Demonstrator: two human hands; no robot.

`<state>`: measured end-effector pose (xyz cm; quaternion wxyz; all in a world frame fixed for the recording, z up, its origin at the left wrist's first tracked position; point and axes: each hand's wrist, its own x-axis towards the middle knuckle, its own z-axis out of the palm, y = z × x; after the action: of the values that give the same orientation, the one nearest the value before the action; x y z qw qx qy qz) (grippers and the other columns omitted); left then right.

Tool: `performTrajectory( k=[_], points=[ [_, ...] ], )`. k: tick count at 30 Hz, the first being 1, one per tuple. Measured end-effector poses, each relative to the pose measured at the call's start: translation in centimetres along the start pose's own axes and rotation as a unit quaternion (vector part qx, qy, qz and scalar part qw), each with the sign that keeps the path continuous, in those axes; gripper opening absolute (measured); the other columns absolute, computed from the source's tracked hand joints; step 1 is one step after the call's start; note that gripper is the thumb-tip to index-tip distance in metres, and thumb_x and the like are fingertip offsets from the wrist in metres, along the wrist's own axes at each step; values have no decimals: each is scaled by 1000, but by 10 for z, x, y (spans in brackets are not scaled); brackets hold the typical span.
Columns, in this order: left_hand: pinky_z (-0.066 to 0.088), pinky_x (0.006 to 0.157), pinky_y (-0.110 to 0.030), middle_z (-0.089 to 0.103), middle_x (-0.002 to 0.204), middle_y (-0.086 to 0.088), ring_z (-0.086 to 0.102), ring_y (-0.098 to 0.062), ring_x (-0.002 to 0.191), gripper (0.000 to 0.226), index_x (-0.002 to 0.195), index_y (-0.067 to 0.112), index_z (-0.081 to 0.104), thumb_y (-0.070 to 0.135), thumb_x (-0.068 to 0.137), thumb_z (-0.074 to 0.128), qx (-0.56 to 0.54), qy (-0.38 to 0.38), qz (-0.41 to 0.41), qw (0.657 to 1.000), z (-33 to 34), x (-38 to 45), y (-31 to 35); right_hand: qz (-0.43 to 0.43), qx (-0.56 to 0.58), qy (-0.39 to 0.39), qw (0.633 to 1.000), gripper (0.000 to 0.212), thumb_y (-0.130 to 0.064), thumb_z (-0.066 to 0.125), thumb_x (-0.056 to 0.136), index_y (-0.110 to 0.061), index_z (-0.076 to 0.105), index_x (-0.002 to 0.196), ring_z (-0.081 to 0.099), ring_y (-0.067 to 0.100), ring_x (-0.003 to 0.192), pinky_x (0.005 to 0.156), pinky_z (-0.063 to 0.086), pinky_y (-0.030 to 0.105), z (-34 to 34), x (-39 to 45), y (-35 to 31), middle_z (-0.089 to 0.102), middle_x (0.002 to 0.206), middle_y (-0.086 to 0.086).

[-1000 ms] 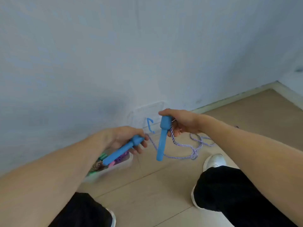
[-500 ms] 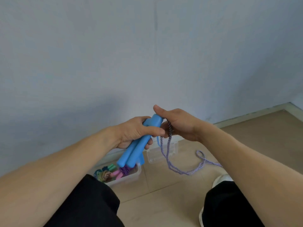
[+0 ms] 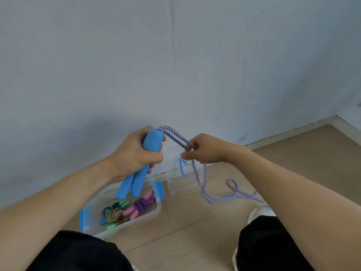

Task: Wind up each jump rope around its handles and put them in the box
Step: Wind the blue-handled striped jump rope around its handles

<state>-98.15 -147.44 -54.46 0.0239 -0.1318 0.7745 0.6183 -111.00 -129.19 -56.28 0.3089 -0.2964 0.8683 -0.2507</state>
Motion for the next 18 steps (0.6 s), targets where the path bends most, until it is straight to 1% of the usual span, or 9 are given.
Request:
performTrajectory(
  k=[2,5,7,9,10,12,14,15,18],
  points=[
    [48,47,-30,54,79,-9,50,-17,51,40,102,13,61,0,65,70,2,53,-11,999,-5,8,-7,46,-117,59,990,22,-41,65,91,-20,63,88,57,20,78,71,41,26,-17,3,21,60,83,1],
    [50,49,-32,55,83,-16,52,-22,54,35,104,12,58,-5,76,70,84,68,-38,993,-9,16,-25,144,-133,284,939,23,-26,61,92,-6,70,98,63,33,94,77,47,32,-55,2,65,67,98,14],
    [51,51,-32,56,83,-16,53,-23,55,35,106,12,57,-3,77,71,132,46,-81,987,-9,19,-37,205,-46,416,885,23,-14,56,90,2,70,100,66,41,94,80,51,38,-77,-5,93,68,100,26],
    [51,52,-32,58,84,-15,54,-22,53,35,107,13,55,1,77,70,177,6,-115,977,-8,21,-44,231,127,477,838,22,-8,56,90,4,69,104,68,37,82,80,55,40,-84,-13,111,69,93,24],
    [52,52,-32,59,85,-15,54,-21,53,35,107,13,55,2,77,70,201,-17,-122,972,-6,21,-45,231,187,504,811,24,-6,56,90,1,68,110,66,31,78,79,54,35,-83,-16,115,68,98,20],
    [52,54,-32,63,94,-19,55,-20,52,34,108,13,56,4,77,68,235,-51,-125,963,0,22,-46,196,178,567,780,31,-3,55,90,-5,59,121,56,21,81,82,45,25,-81,-20,110,53,126,15],
    [53,54,-32,65,97,-20,56,-21,54,33,111,11,56,6,79,65,263,-79,-125,953,6,22,-43,155,123,572,796,44,4,54,89,-10,49,130,50,16,81,80,42,21,-79,-20,94,35,138,11],
    [54,55,-33,65,94,-18,58,-21,54,33,112,11,56,7,81,64,284,-102,-124,945,10,21,-41,164,97,534,824,50,7,54,86,-12,46,132,49,16,78,76,41,22,-78,-18,86,33,139,10],
    [57,56,-34,64,91,-9,60,-19,56,31,113,16,54,11,83,62,377,-180,-114,901,21,18,-31,251,-60,288,922,53,-5,62,88,-14,48,138,59,29,98,83,48,31,-66,-6,59,42,142,13]
  ],
)
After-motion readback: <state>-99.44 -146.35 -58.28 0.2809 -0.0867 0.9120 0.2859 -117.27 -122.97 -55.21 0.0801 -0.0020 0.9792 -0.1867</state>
